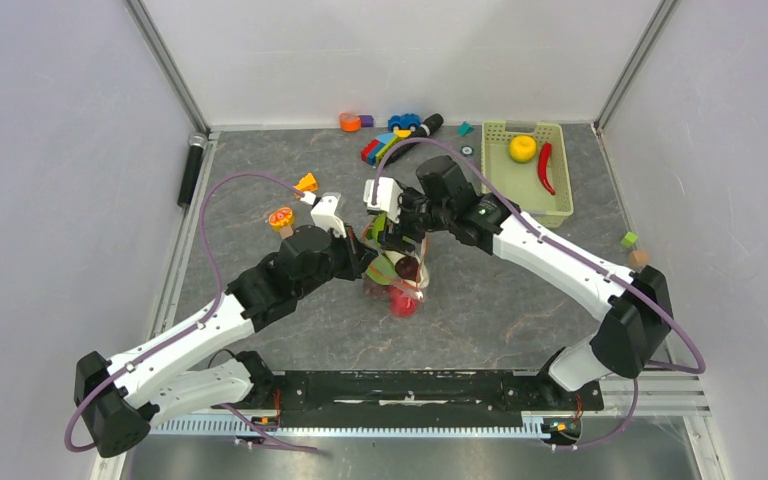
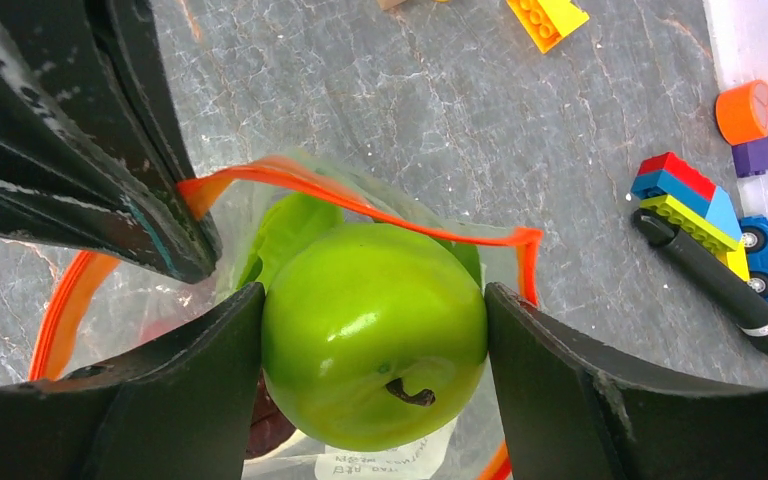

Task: Place the food in the zip-top bag and seal the zipper
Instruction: Place the fake fruit in the zipper food storage bag.

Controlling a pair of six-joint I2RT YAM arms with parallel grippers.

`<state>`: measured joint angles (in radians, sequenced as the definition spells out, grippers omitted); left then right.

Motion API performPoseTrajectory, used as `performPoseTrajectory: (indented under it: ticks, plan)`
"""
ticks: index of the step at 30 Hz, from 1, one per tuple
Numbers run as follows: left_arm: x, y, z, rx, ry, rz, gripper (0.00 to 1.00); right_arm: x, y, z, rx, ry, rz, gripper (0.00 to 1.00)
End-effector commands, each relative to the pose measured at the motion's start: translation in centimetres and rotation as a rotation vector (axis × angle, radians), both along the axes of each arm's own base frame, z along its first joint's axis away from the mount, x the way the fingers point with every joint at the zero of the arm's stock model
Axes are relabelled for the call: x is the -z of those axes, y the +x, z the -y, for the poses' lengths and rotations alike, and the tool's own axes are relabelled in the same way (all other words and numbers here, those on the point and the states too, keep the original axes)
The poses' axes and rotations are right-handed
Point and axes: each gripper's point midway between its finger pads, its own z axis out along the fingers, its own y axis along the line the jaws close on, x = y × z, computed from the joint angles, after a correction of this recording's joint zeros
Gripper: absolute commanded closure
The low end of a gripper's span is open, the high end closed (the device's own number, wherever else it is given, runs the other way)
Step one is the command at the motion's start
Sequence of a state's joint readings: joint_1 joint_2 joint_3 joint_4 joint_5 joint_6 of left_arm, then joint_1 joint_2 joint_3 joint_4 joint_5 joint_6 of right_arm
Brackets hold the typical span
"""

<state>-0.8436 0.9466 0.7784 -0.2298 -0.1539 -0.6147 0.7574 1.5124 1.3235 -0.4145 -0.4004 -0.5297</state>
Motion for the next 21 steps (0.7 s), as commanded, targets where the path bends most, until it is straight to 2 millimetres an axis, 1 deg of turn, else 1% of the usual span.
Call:
performPoseTrajectory:
  ticks: [1, 2, 3, 10, 13, 17, 21]
  plan:
    - [-1.0, 0.0, 0.3, 0.027, -0.015, 0.047, 0.97, -1.8, 0.7, -0.4, 0.022, -0.015, 0.073, 0.30]
    - [-1.0, 0.0, 0.3, 0.025, -0.015, 0.047, 0.97, -1.7, 0.6, -0.5, 0.017, -0.019, 0.074, 0.06]
    - [-1.0, 0.1, 0.3, 0.023, -0.015, 0.048, 0.97, -1.7, 0.4, -0.5, 0.013, -0.022, 0.077, 0.02]
    - [-0.9, 0.1, 0.3, 0.022, -0.013, 0.046, 0.97, -2.1, 0.2, -0.2, 0.020, -0.022, 0.095, 0.02]
    - [-0.9, 0.0, 0.3, 0.026, -0.014, 0.045, 0.97, -2.7, 0.0, 0.1, 0.036, -0.009, 0.097, 0.02]
    - [-0.9, 0.1, 0.2, 0.020, -0.011, 0.045, 0.97, -4.1, -0.2, 1.0, 0.090, 0.015, 0.104, 0.02]
    - [-0.8, 0.2, 0.3, 0.020, -0.008, 0.044, 0.97, -6.2, -0.6, 2.0, 0.155, 0.096, 0.121, 0.02]
